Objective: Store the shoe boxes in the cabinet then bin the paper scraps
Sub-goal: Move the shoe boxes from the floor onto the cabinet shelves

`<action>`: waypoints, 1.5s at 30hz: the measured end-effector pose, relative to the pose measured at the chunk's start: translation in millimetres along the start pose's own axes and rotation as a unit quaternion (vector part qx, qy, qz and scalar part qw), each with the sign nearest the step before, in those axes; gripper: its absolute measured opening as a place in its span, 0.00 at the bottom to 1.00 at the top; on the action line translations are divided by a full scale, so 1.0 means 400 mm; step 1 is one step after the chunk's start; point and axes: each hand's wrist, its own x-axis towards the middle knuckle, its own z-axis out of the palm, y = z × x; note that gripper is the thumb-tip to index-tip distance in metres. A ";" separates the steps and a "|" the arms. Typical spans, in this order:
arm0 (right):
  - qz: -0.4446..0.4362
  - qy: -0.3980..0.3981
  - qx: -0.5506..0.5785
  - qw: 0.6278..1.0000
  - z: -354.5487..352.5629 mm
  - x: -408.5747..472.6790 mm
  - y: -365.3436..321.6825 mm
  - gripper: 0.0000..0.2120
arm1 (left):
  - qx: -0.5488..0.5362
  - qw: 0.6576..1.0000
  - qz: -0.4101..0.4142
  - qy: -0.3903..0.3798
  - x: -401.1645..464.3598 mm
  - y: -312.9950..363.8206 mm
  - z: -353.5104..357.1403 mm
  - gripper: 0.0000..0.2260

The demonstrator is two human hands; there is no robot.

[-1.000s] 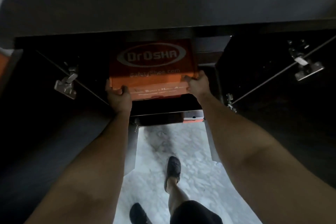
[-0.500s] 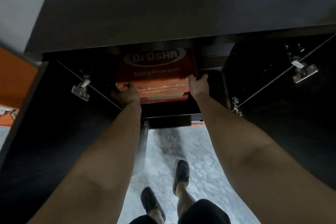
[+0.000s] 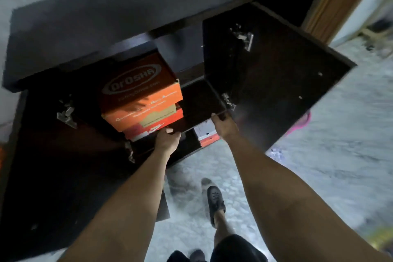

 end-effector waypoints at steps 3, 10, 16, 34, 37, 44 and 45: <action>0.018 0.055 0.009 0.998 -0.077 -0.091 0.183 0.40 | 0.048 0.995 0.059 -0.068 -0.112 -0.019 0.089 0.16; 0.112 0.174 0.047 0.977 -0.329 -0.508 0.487 0.34 | 0.176 0.940 0.176 -0.234 -0.443 -0.058 0.363 0.13; 0.216 0.287 0.150 0.921 -0.572 -0.725 0.754 0.37 | 0.253 0.864 0.251 -0.357 -0.711 -0.032 0.637 0.05; 0.442 0.362 0.311 0.760 -1.061 -0.457 1.765 0.30 | 0.407 0.754 0.168 -0.487 -0.897 -0.318 1.844 0.18; 0.464 0.360 0.296 0.754 -1.077 -0.356 1.973 0.31 | 0.417 0.734 0.175 -0.507 -0.862 -0.428 2.060 0.20; 0.436 0.394 0.308 0.748 -1.064 -0.170 2.312 0.30 | 0.374 0.749 0.148 -0.527 -0.801 -0.621 2.465 0.31; 0.429 0.399 0.324 0.743 -1.060 -0.146 2.341 0.33 | 0.373 0.745 0.155 -0.531 -0.792 -0.640 2.505 0.32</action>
